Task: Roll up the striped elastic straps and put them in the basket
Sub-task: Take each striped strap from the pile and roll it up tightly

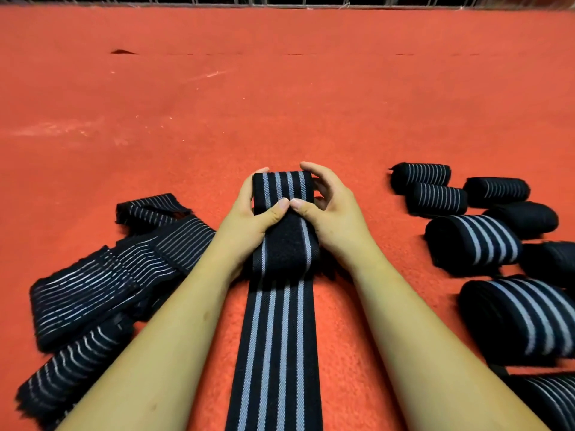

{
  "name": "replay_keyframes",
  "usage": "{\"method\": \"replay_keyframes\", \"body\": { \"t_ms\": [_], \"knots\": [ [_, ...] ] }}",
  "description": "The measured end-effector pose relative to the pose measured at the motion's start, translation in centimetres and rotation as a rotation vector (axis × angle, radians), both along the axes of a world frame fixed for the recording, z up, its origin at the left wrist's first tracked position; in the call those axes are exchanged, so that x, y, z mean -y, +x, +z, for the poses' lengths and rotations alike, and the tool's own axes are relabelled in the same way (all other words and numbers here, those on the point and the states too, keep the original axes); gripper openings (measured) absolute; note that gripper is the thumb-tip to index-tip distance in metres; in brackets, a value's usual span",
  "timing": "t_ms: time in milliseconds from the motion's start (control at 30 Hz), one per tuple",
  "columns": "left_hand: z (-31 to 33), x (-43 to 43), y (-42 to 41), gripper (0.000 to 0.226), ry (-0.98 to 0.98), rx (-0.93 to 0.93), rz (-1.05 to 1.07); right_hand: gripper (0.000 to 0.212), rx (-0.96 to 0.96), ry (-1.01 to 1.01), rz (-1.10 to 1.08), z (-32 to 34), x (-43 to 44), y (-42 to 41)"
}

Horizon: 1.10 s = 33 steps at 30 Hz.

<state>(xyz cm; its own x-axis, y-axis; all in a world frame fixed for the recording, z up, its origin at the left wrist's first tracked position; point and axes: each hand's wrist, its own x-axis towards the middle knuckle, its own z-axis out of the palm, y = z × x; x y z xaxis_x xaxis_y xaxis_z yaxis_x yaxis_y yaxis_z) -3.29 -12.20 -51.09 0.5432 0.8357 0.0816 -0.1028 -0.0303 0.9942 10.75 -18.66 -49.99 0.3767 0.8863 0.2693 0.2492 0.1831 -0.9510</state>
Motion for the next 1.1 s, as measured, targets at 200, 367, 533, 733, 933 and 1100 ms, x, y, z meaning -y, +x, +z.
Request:
{"method": "replay_keyframes", "body": {
  "t_ms": [200,367,533,733,933,1100],
  "knots": [
    [0.3,0.1,0.2,0.028,-0.007,-0.052,0.129,0.05,-0.091,0.023,0.033,0.2,-0.2,0.2],
    [1.0,0.4,0.2,0.027,-0.122,0.02,0.063,0.047,-0.039,0.103,-0.044,0.2,-0.2,0.3],
    [1.1,0.5,0.3,0.04,-0.099,0.006,0.057,0.05,-0.015,0.115,-0.047,0.1,-0.3,0.1],
    [1.3,0.5,0.0,0.076,-0.145,-0.065,0.102,0.049,-0.004,0.117,-0.007,-0.3,-0.5,-0.7],
    [1.7,0.6,-0.2,0.05,-0.194,0.155,0.088,0.02,-0.249,0.103,0.086,0.4,-0.7,-0.7],
    [1.5,0.4,-0.3,0.044,0.05,0.031,0.041,0.036,-0.029,-0.099,0.023,0.5,-0.4,-0.9]
  ]
}}
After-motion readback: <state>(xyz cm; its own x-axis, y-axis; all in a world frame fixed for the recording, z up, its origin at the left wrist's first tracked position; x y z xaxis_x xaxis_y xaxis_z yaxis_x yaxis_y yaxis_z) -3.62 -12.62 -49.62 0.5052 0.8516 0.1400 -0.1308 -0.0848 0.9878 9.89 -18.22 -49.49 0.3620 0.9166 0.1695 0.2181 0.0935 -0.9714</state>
